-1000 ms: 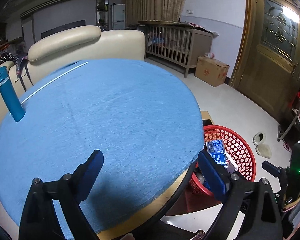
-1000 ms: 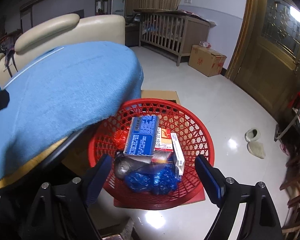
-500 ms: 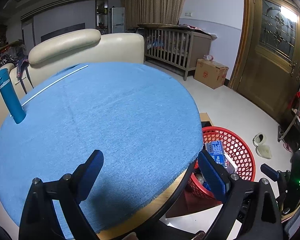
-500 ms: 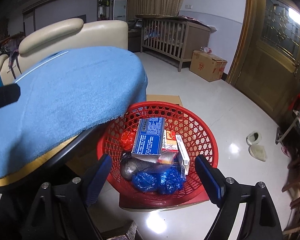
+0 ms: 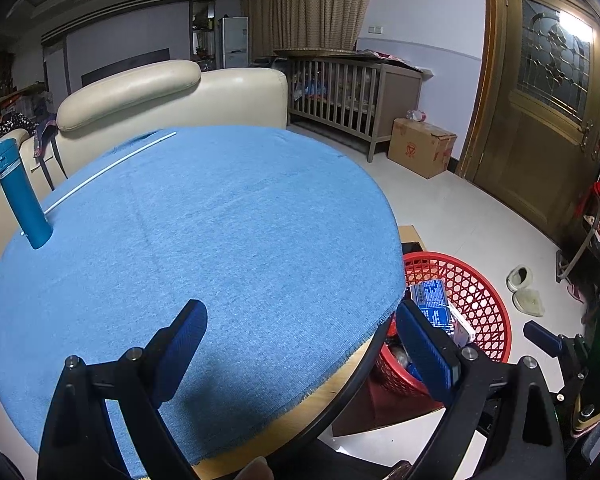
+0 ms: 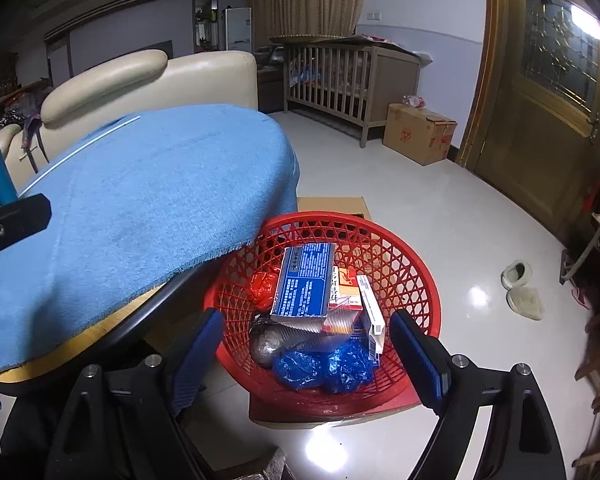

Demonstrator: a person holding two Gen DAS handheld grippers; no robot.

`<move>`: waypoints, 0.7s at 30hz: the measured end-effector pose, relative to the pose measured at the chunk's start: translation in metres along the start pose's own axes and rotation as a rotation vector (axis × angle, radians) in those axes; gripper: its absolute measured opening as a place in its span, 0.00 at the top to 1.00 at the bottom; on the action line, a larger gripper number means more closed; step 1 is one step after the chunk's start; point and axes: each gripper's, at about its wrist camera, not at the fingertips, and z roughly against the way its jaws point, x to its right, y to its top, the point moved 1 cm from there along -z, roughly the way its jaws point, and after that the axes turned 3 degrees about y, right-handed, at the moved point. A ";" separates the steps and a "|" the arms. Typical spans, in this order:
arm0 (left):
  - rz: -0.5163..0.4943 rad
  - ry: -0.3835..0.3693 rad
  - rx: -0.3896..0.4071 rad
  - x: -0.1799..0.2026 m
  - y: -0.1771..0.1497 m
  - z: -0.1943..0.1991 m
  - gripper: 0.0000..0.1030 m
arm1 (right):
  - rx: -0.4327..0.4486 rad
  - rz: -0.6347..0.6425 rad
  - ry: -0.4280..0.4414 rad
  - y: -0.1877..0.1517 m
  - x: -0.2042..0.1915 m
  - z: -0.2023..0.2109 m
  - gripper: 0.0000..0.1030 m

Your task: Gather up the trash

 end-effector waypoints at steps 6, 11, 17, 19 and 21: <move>-0.015 -0.011 -0.003 0.005 -0.002 0.000 0.08 | 0.014 0.002 -0.014 0.004 0.001 0.002 0.15; -0.016 -0.019 -0.007 0.005 -0.003 0.000 0.08 | 0.022 -0.008 -0.023 0.007 0.004 0.003 0.15; -0.033 -0.018 -0.008 0.008 -0.005 0.000 0.08 | 0.032 -0.016 -0.030 0.011 0.007 0.002 0.15; -0.034 -0.020 -0.008 0.009 -0.006 0.000 0.08 | 0.035 -0.018 -0.031 0.013 0.007 0.003 0.15; -0.035 -0.024 -0.008 0.009 -0.006 -0.001 0.08 | 0.037 -0.019 -0.032 0.015 0.006 0.002 0.15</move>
